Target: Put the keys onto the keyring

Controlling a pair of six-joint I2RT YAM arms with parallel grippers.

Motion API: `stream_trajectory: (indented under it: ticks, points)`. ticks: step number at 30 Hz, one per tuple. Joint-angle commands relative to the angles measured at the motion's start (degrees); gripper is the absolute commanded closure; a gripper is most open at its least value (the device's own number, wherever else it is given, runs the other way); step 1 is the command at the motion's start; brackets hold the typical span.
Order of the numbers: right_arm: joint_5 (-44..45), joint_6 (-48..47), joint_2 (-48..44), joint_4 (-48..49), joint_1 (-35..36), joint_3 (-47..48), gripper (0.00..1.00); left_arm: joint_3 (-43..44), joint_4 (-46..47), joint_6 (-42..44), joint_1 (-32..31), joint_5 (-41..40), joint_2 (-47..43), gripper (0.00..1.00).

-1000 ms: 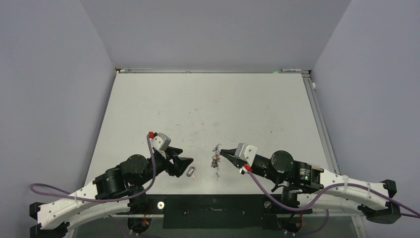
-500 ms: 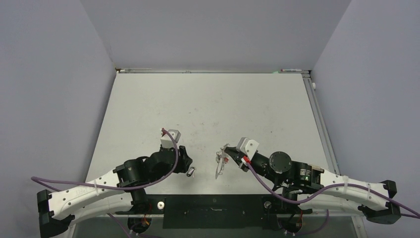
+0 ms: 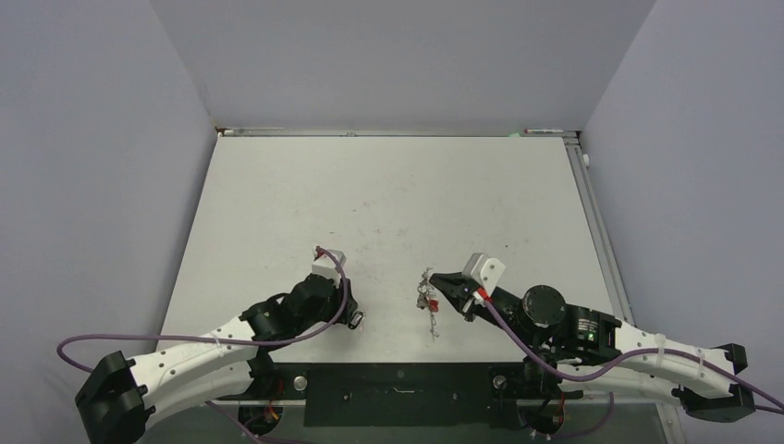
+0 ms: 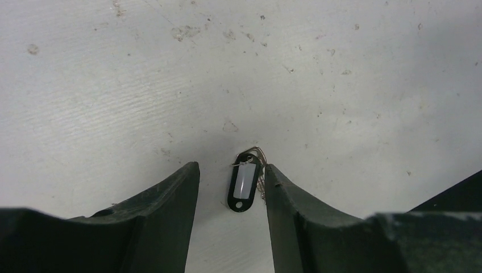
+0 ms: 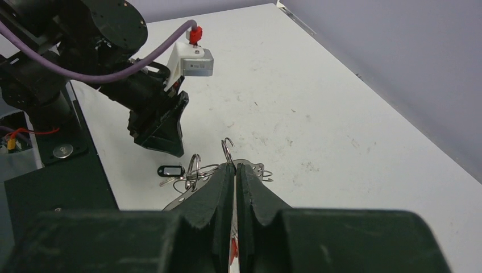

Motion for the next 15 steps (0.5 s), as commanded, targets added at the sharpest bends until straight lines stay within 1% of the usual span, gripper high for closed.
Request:
stream_trajectory:
  ticks: [1,4,7,11,15]
  points:
    - [1.4,1.9,-1.3,1.1,0.4,2.1,0.95,-2.3,12.9,3.0,0.9,3.7,2.8,0.57]
    - [1.4,2.2,-1.6,1.1,0.4,2.1,0.95,-2.8,15.9,3.2,2.0,6.0,4.8,0.58]
    - [1.4,2.3,-1.5,1.2,0.3,2.1,0.95,-2.5,16.2,2.9,2.2,5.6,6.5,0.59]
    - [1.2,2.6,-1.2,1.7,0.4,2.0,0.95,-2.2,16.4,-0.5,3.0,5.4,9.8,0.62]
    - [1.0,2.6,-1.1,1.5,0.3,2.4,0.95,-2.9,18.4,-3.1,3.2,5.9,12.0,0.63]
